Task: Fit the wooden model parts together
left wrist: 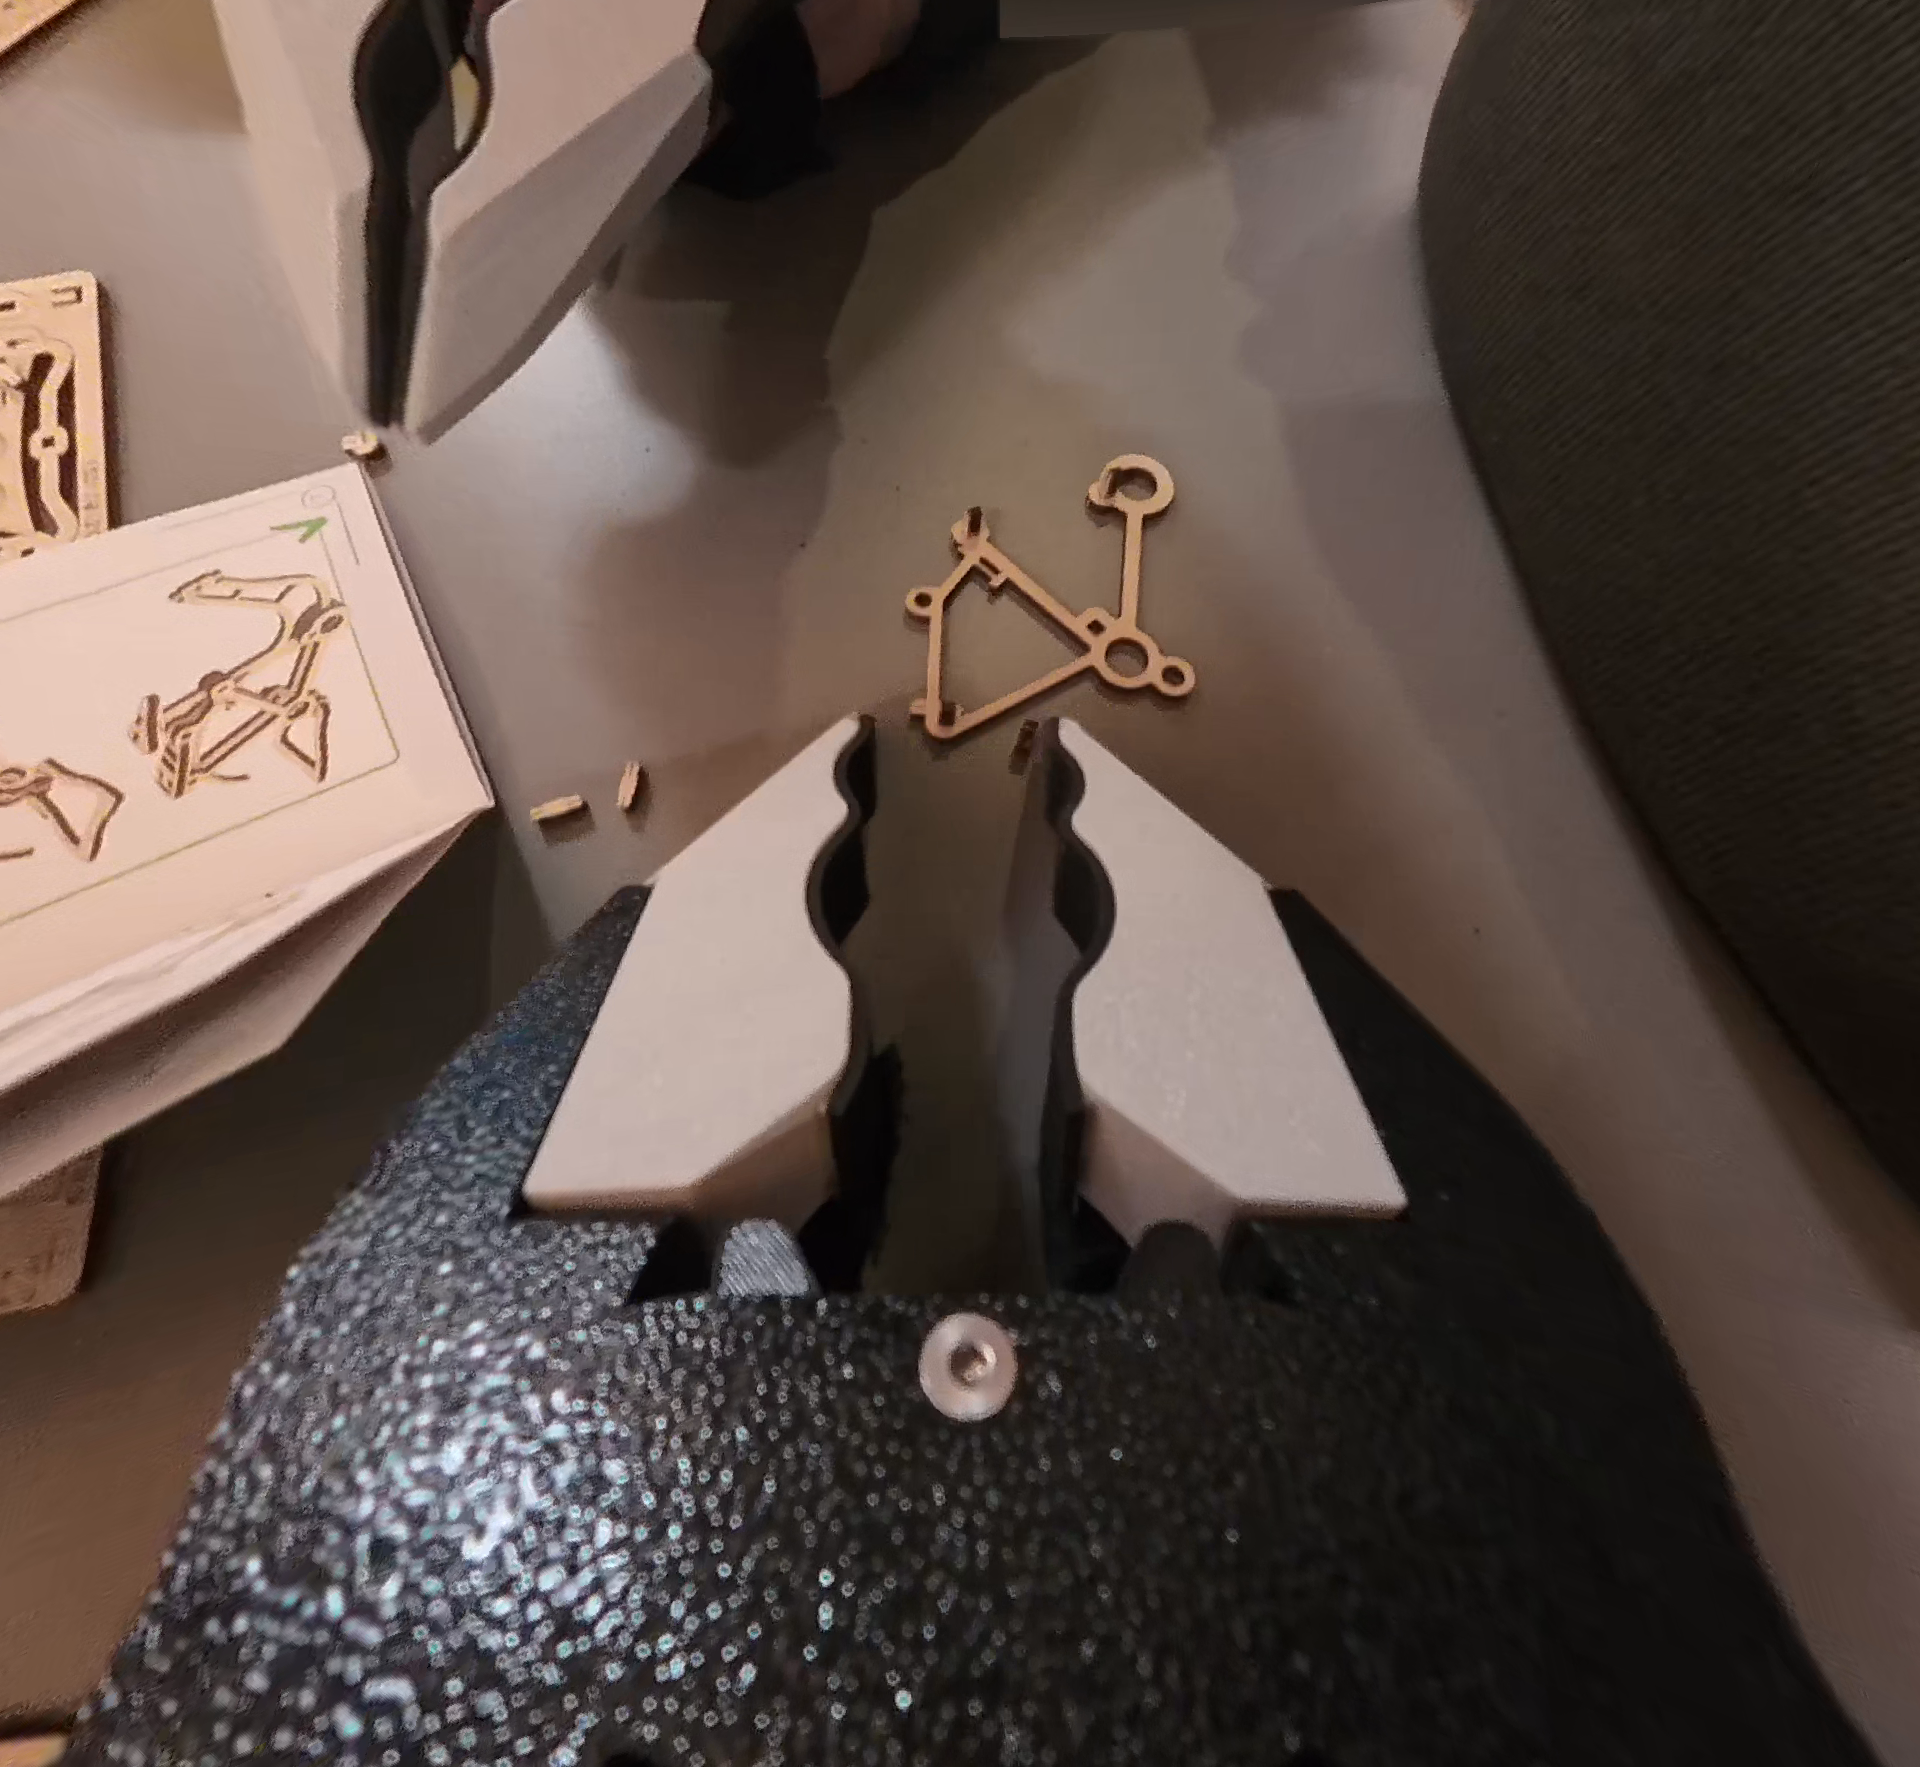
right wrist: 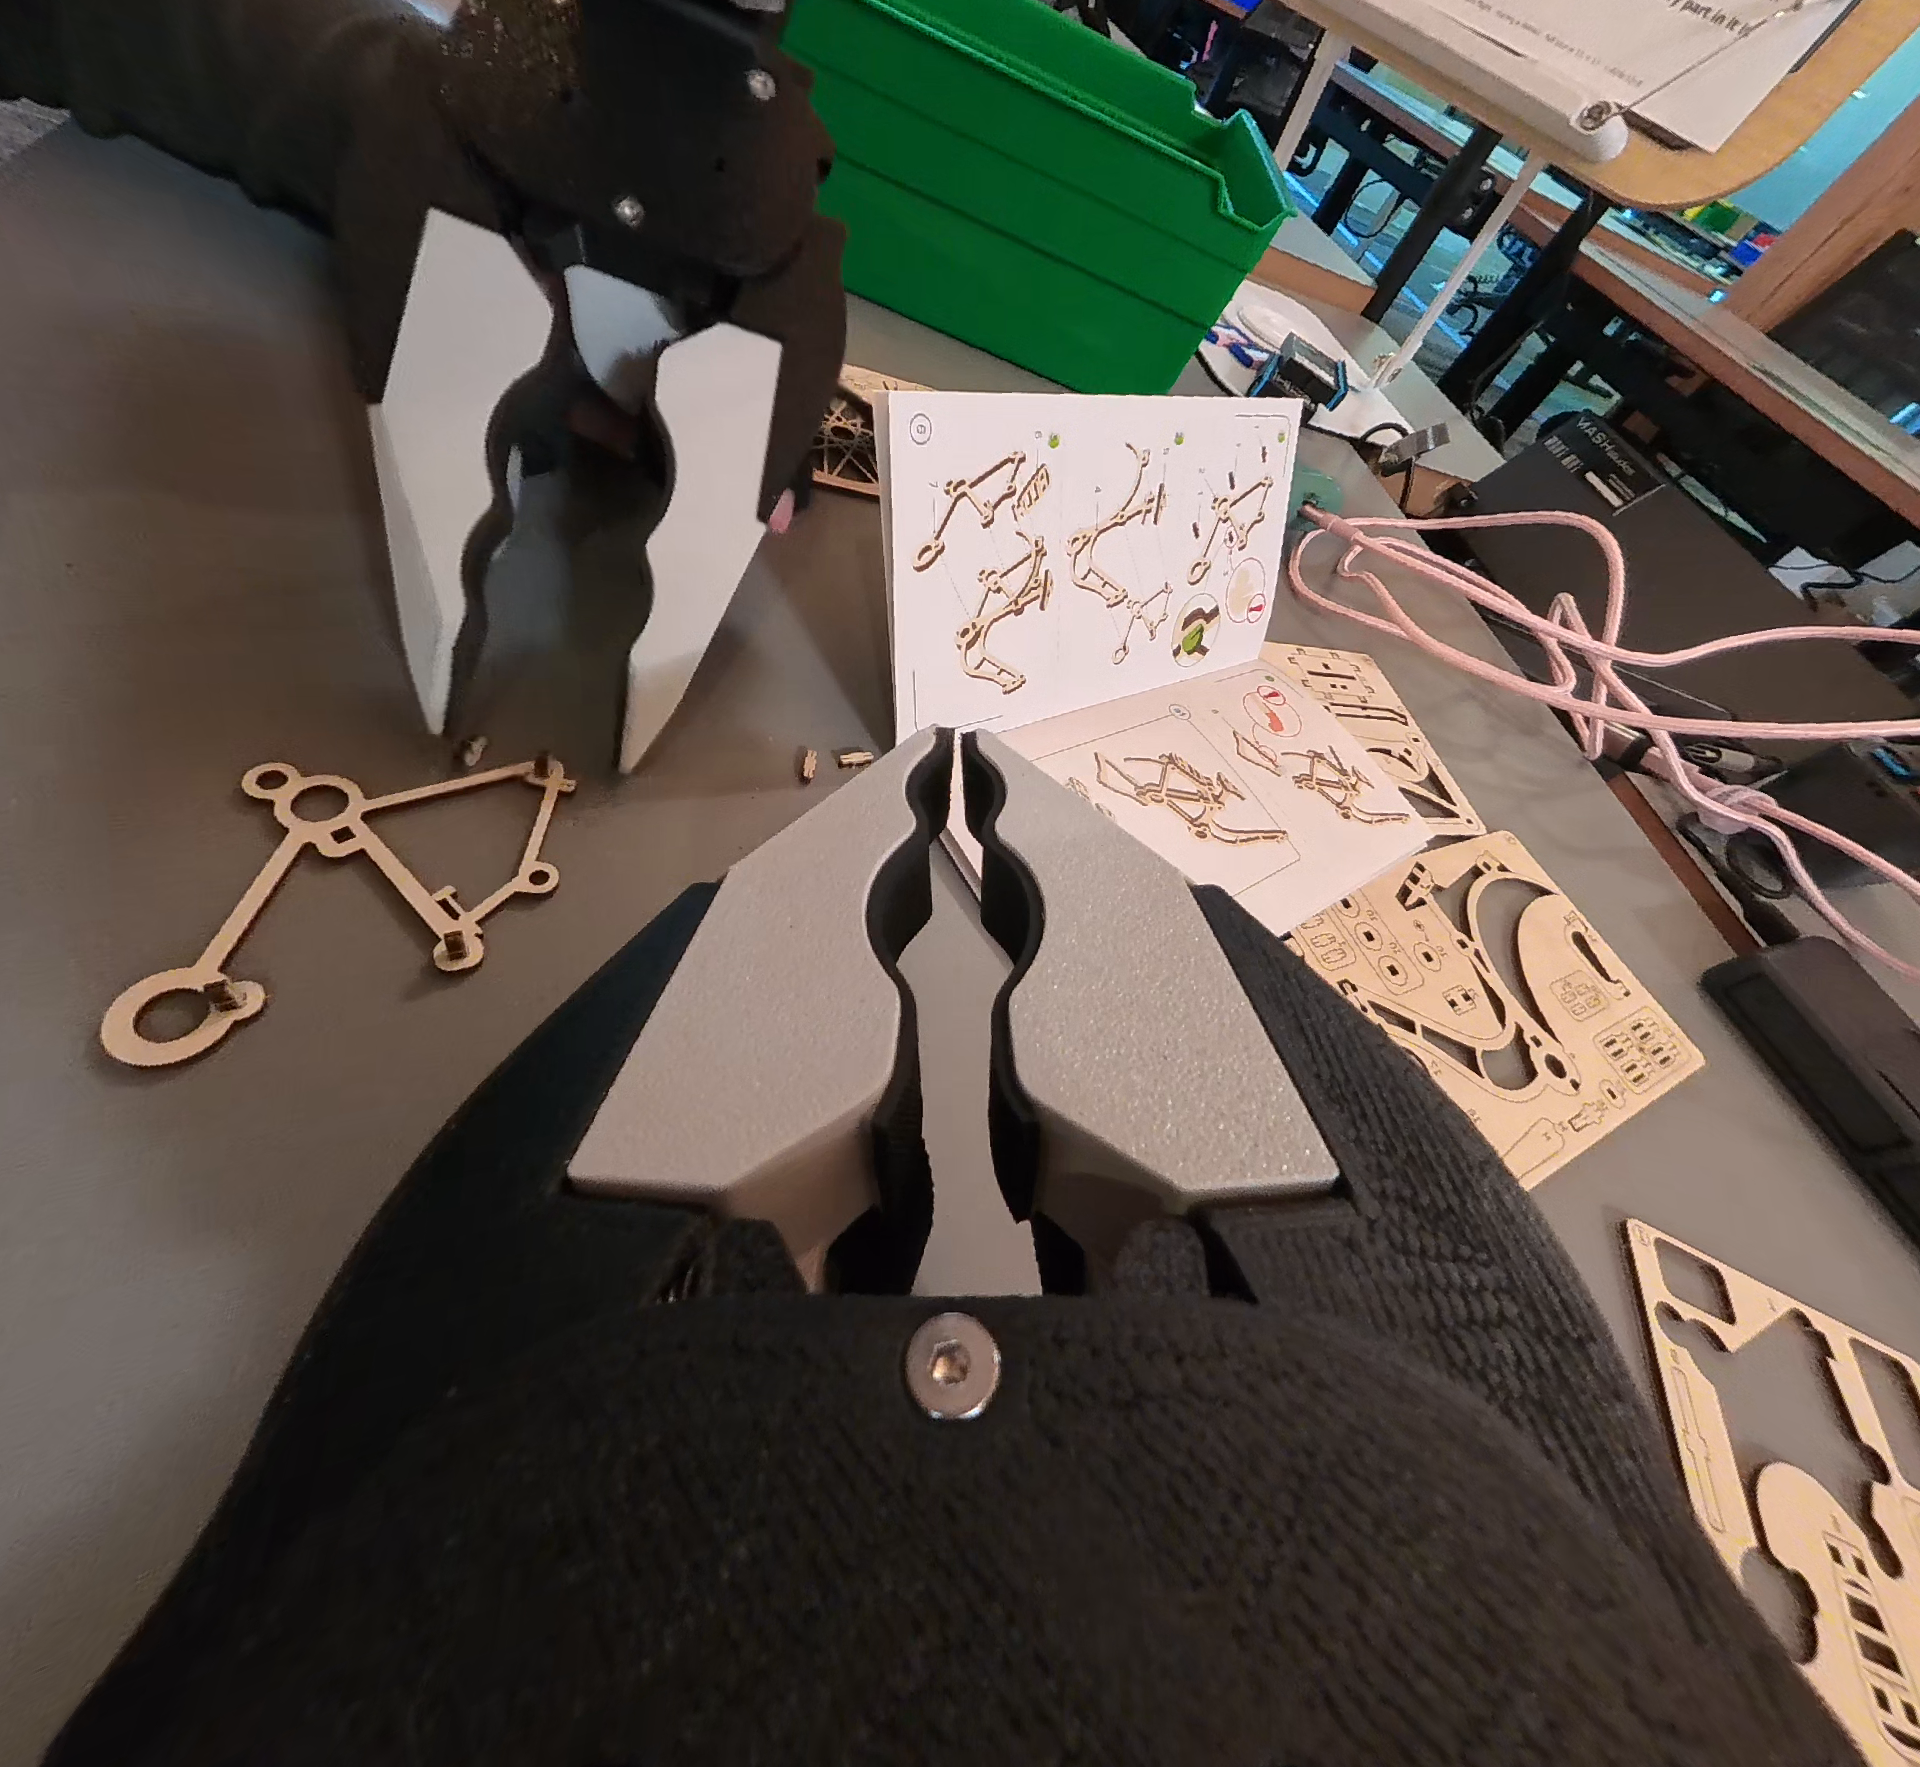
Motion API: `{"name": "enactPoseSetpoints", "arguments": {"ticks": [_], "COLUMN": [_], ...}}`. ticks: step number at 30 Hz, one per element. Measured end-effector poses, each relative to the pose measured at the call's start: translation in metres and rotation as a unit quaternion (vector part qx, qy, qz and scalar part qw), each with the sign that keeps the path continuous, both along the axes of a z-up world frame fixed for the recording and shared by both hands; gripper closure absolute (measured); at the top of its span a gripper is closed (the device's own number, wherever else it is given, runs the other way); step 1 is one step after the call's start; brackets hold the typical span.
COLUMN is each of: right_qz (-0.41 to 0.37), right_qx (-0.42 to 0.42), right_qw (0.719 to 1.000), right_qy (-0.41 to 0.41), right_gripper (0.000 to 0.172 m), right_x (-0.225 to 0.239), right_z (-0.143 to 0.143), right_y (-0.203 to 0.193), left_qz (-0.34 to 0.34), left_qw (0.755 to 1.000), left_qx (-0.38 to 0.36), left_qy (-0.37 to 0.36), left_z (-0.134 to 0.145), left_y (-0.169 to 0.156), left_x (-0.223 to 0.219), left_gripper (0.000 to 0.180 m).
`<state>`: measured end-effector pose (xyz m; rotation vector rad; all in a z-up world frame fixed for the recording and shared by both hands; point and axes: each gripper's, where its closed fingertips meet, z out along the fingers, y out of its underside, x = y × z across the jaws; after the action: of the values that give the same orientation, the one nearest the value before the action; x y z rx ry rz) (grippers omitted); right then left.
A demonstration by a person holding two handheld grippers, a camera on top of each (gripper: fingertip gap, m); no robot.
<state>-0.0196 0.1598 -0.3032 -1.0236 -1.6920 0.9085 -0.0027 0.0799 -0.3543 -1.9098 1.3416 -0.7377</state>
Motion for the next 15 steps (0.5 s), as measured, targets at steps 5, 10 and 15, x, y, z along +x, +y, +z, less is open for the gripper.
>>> {"name": "enactPoseSetpoints", "arguments": {"ticks": [5, 10, 15], "right_qz": [0.001, 0.001, 0.001], "right_qx": [-0.001, 0.000, 0.001], "right_qw": [1.000, 1.000, 1.000], "right_qy": [0.000, 0.000, -0.002], "right_gripper": [0.172, 0.172, 0.172], "right_x": [0.001, 0.001, 0.001], "right_z": [0.000, 0.000, 0.000], "right_y": [0.000, 0.000, 0.000], "left_qz": [-0.005, -0.030, -0.036], "left_qw": [1.000, 0.999, 0.999], "left_qx": [-0.027, -0.010, 0.015], "left_qy": [-0.013, -0.007, 0.005], "left_z": [0.002, 0.001, -0.001], "left_y": [-0.008, -0.017, -0.015], "left_x": [-0.005, -0.003, -0.001], "left_gripper": [0.153, 0.167, 0.169]}}
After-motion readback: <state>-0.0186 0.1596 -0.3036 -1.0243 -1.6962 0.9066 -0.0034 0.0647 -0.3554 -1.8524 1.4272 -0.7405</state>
